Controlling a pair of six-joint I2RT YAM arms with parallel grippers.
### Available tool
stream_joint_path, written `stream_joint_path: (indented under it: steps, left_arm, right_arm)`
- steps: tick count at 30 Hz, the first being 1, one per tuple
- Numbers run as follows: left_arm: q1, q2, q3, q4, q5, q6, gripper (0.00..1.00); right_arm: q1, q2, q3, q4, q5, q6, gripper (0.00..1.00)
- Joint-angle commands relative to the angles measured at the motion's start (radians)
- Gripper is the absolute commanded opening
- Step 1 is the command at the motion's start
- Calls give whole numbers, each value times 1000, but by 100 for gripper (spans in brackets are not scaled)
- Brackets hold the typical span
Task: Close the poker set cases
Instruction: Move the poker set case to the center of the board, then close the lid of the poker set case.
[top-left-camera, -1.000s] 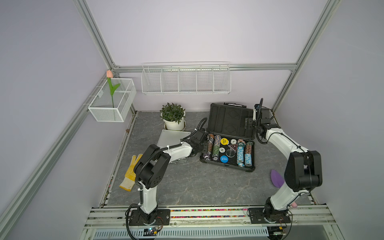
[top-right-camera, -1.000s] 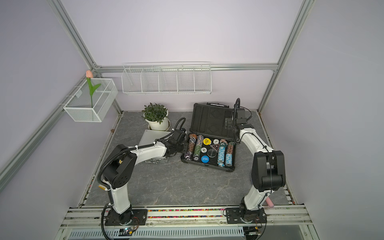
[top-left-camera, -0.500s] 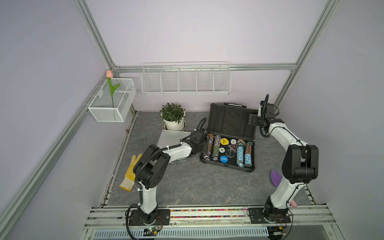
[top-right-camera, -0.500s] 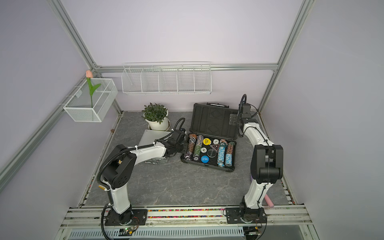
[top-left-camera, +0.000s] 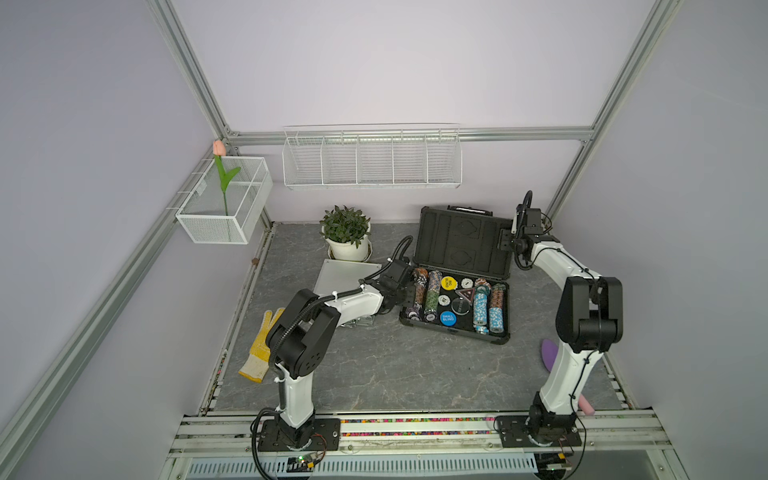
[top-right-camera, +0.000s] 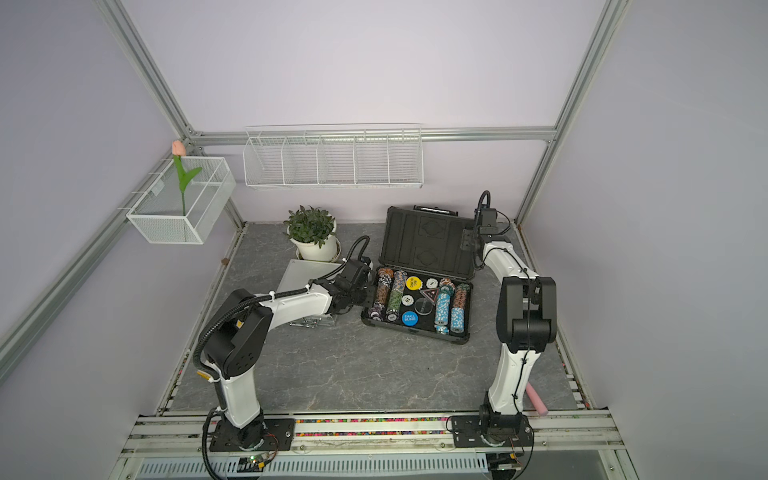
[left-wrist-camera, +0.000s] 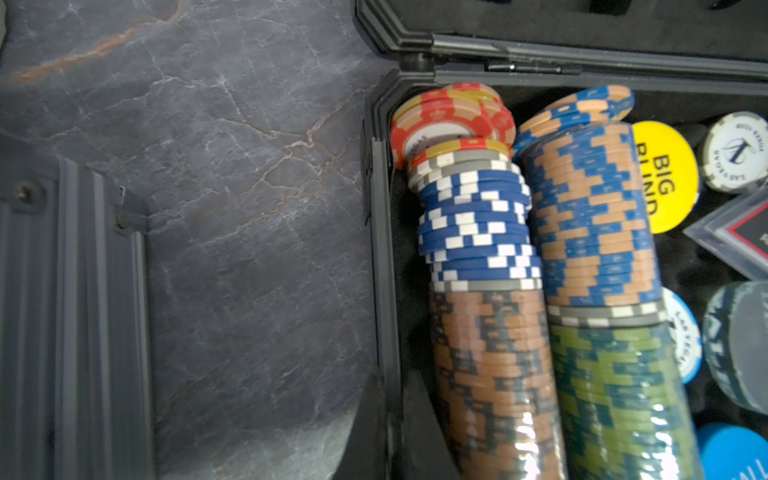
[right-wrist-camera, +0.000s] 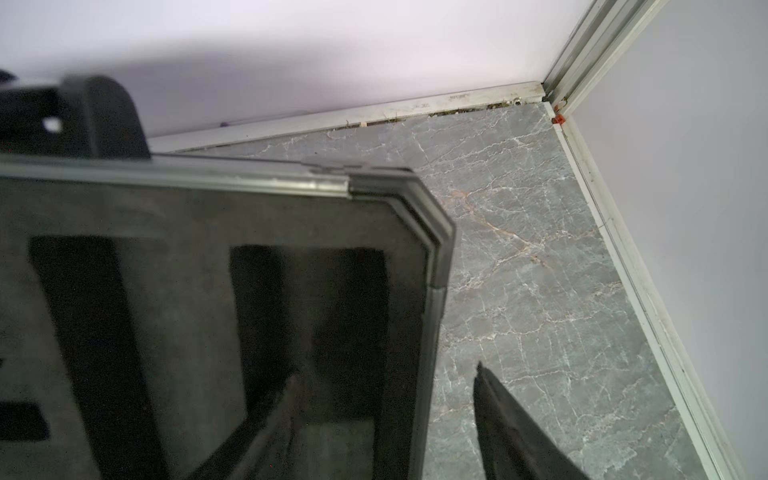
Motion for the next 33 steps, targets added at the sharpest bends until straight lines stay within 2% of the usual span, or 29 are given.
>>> stream_joint_path:
  steps: [1, 3, 7, 11, 15, 18, 23, 26, 33]
  left_arm:
    - [9, -4, -44, -115, 24, 67, 0]
    - [9, -4, -50, -110, 29, 63, 0]
    - [10, -4, -52, -105, 36, 64, 0]
    - [10, 0, -46, -111, 35, 69, 0]
    - [10, 7, -39, -115, 33, 69, 0]
    - [10, 9, -32, -116, 35, 68, 0]
    - [10, 13, -29, -110, 32, 64, 10]
    - [10, 13, -23, -110, 34, 64, 12]
    - [10, 6, -7, -111, 34, 66, 32]
  right_arm:
    - [-5, 29, 43, 46, 7, 16, 59]
    - [-4, 44, 59, 37, 4, 12, 54]
    - [-4, 66, 79, 22, -8, 9, 33]
    - [-4, 70, 76, 27, -37, 10, 18]
    - [-5, 53, 49, 42, -55, 10, 8]
    - [-3, 25, 6, 75, -71, 8, 7]
    - [-2, -37, -74, 140, -105, -15, 7]
    - [0, -81, -122, 174, -112, -32, 7]
    - [11, -203, -243, 230, -118, -60, 7]
